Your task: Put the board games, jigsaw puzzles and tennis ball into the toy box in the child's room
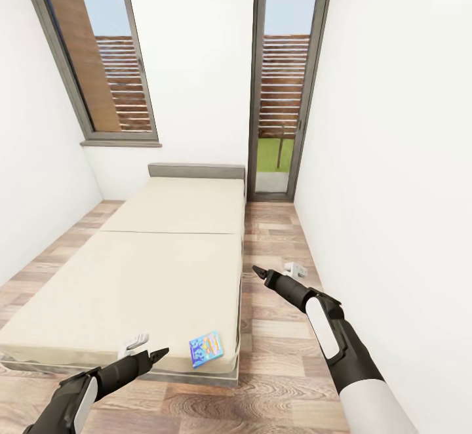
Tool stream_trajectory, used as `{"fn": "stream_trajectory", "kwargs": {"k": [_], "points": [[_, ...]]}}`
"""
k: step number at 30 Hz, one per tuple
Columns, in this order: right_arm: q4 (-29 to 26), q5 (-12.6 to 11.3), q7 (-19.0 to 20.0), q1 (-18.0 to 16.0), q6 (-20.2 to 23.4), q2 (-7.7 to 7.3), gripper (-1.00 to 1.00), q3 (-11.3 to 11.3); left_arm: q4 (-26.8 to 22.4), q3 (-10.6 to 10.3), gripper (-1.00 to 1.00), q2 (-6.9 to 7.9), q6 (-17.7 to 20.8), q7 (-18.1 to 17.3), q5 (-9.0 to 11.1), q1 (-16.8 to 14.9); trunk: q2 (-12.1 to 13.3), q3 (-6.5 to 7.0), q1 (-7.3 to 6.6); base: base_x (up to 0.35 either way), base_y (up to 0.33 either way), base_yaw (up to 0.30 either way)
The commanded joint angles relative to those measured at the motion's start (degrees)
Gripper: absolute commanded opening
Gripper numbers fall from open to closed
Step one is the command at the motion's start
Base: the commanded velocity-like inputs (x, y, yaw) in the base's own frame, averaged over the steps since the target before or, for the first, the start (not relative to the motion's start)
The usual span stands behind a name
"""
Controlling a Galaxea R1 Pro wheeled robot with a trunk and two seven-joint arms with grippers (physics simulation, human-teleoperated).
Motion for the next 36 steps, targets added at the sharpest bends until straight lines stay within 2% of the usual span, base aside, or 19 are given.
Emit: {"fn": "stream_trajectory", "kwargs": {"k": [1,4,13,29,32,36], "points": [[-0.1,-0.3,0.0,0.0,0.4,0.03,1.0,-0.1,0.0,0.2,1.0,-0.04,0.4,-0.3,-0.1,-0.1,-0.5,-0.3,0.25,0.0,0.0,0.0],[-0.3,-0.3,0.0,0.0,0.4,0.03,1.0,-0.1,0.3,0.2,1.0,-0.08,0.2,-0.3,-0.2,-0.1,-1.7,-0.84,0.91,0.0,0.0,0.0],[-0.4,-0.2,-0.1,0.0,0.7,-0.01,1.0,-0.1,5.4,0.2,1.0,-0.34,-3.7,-0.4,0.2,-0.1,-5.3,-2.45,2.89,0.0,0.0,0.0],[-0.4,-0.3,0.1,0.0,0.6,0.03,1.0,-0.1,9.0,0.8,1.0,0.07,-3.4,-1.8,0.7,0.0,-11.8,-5.33,6.4,0.0,0.0,0.0],[-0.3,-0.4,0.1,0.0,0.5,0.03,1.0,-0.1,9.1,0.9,1.0,0.17,-1.4,-3.9,1.4,-0.1,-13.0,-5.86,7.06,0.0,0.0,0.0],[-0.3,-0.7,0.2,0.0,0.5,-0.02,1.0,-0.2,9.1,1.1,1.0,0.34,3.9,-10.7,3.8,-0.1,-14.6,-6.58,7.94,0.0,0.0,0.0]]}}
